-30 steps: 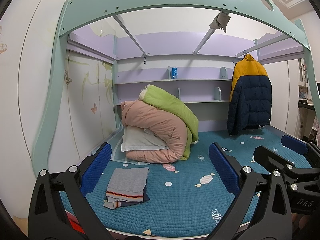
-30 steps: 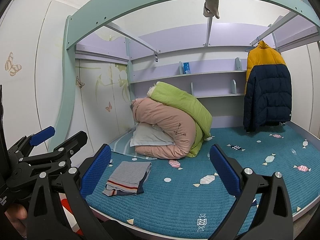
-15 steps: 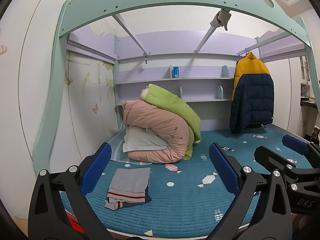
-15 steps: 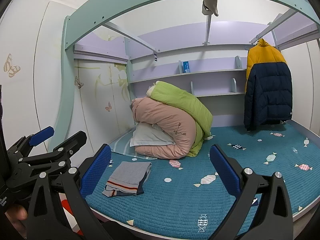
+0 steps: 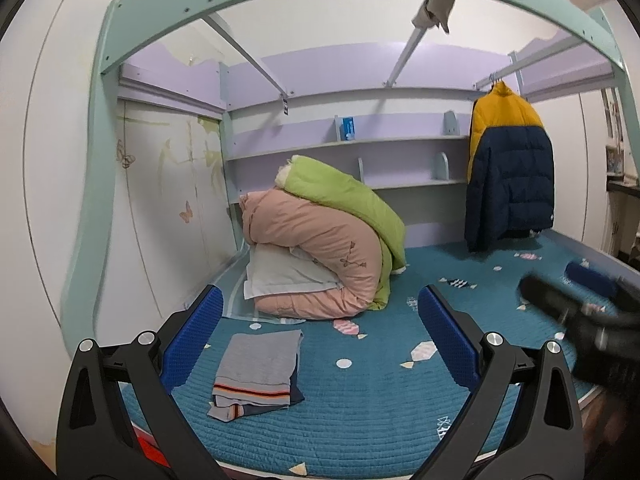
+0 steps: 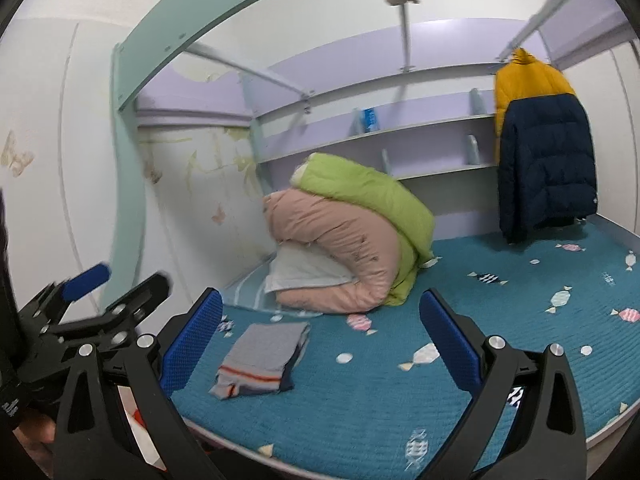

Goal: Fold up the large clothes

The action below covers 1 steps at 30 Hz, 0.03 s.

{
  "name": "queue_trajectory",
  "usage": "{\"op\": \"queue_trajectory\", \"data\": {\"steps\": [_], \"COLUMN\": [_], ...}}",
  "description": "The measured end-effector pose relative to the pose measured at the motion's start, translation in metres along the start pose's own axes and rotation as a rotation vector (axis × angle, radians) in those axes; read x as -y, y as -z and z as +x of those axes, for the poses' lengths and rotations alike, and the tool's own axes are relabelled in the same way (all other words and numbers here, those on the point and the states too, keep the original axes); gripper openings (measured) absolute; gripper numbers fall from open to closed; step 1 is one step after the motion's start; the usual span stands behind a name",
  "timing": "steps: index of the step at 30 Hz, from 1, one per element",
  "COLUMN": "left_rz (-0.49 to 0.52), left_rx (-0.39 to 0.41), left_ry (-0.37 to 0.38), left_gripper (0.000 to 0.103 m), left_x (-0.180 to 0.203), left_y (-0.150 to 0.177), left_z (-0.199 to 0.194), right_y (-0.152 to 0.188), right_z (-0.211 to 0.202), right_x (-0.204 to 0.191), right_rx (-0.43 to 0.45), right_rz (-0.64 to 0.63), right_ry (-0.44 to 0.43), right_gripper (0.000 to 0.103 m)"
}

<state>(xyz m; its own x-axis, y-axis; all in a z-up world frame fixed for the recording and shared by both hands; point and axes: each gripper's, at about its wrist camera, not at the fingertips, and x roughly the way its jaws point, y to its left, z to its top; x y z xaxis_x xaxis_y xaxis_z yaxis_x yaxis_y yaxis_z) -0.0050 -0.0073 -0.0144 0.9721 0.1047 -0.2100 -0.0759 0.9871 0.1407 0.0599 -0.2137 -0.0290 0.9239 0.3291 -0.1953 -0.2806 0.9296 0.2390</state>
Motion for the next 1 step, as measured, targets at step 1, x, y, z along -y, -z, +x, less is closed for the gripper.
{"op": "queue_trajectory", "data": {"steps": [1], "left_rz": [0.011], "left_rx": [-0.006], "left_ry": [-0.002], "left_gripper": [0.098], "left_x": [0.0047], "left_y": [0.0019], "left_z": [0.0075], "right_y": [-0.0035], "right_z": [0.0041], "right_x": [0.0147], "right_rx": [0.023], "right_rz": [-0.001], "right_ry": [0.041], "right_gripper": [0.095]}}
